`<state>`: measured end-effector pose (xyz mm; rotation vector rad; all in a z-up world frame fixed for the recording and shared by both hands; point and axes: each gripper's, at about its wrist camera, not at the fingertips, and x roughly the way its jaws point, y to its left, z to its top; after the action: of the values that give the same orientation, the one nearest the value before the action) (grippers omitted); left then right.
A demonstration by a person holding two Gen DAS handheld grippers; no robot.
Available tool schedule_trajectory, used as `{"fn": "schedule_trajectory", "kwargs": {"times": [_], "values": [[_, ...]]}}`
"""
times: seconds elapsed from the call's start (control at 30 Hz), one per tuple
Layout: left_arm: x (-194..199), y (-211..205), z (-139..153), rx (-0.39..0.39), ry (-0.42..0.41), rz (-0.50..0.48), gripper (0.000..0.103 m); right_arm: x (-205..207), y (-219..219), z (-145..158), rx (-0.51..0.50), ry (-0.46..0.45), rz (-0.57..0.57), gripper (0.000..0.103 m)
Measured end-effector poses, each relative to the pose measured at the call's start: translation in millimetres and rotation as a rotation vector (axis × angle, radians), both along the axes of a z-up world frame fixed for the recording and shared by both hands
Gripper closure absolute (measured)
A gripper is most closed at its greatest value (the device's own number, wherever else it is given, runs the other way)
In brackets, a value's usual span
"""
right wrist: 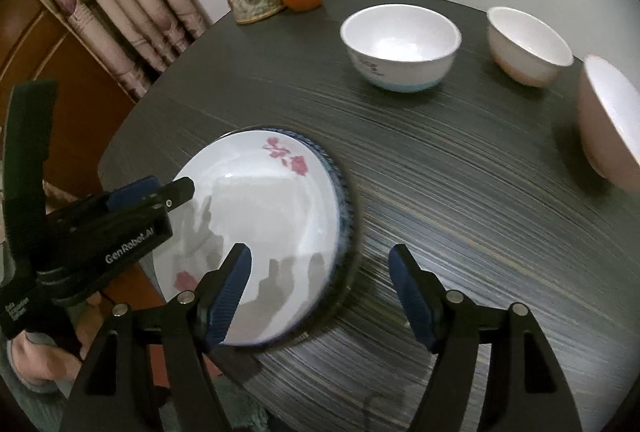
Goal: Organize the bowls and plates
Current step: 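Open both tools and release the white plate on the stack, then move both tools to the large pink bowl rim and close on it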
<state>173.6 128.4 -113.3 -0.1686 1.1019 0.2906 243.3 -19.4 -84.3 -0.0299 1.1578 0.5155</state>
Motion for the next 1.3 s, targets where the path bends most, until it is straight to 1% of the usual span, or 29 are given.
{"fn": "schedule_trajectory", "kwargs": {"times": [0.17, 0.2, 0.3, 0.4, 0.5, 0.6, 0.73, 0.8, 0.9, 1.03, 1.17, 1.23, 1.3], "values": [[5.3, -19.6, 13.7, -0.016, 0.001, -0.059, 0.056, -7.8, -37.2, 3.9, 0.019, 0.012, -0.039, 0.034], [7.7, -25.7, 17.5, -0.013, -0.004, -0.072, 0.055, -8.2, -47.4, 5.1, 0.022, 0.012, -0.056, 0.034], [16.6, -43.0, 26.8, -0.011, -0.006, -0.110, 0.048, -6.8, -78.6, 8.5, 0.027, 0.010, -0.118, 0.033], [25.5, -63.6, 31.3, -0.038, 0.001, -0.148, 0.048, -1.5, -115.8, 11.7, 0.029, 0.007, -0.192, 0.033], [40.9, -90.7, 35.4, -0.078, 0.017, -0.201, 0.048, 6.2, -151.3, 14.7, 0.041, 0.007, -0.268, 0.033], [59.1, -115.4, 39.2, -0.113, 0.032, -0.254, 0.045, 16.0, -188.9, 19.9, 0.051, -0.008, -0.347, 0.033], [84.0, -149.8, 47.6, -0.109, 0.028, -0.302, 0.044, 34.6, -235.8, 29.5, 0.056, -0.035, -0.438, 0.033], [100.7, -169.6, 51.9, -0.111, 0.026, -0.332, 0.041, 46.1, -256.5, 33.3, 0.066, -0.046, -0.474, 0.033], [123.9, -194.8, 56.6, -0.131, 0.030, -0.368, 0.041, 66.0, -276.5, 39.1, 0.062, -0.062, -0.514, 0.033], [152.5, -223.5, 58.8, -0.137, 0.040, -0.405, 0.040, 90.1, -295.2, 40.1, 0.064, -0.068, -0.550, 0.033], [184.5, -248.4, 58.9, -0.176, 0.042, -0.410, 0.040, 114.6, -306.2, 32.0, 0.052, -0.052, -0.574, 0.033], [199.3, -258.1, 55.5, -0.186, 0.045, -0.406, 0.040, 127.4, -309.4, 24.5, 0.048, -0.034, -0.579, 0.033], [214.6, -267.5, 48.9, -0.213, 0.061, -0.404, 0.040, 136.1, -311.0, 17.1, 0.042, -0.014, -0.589, 0.033]]}}
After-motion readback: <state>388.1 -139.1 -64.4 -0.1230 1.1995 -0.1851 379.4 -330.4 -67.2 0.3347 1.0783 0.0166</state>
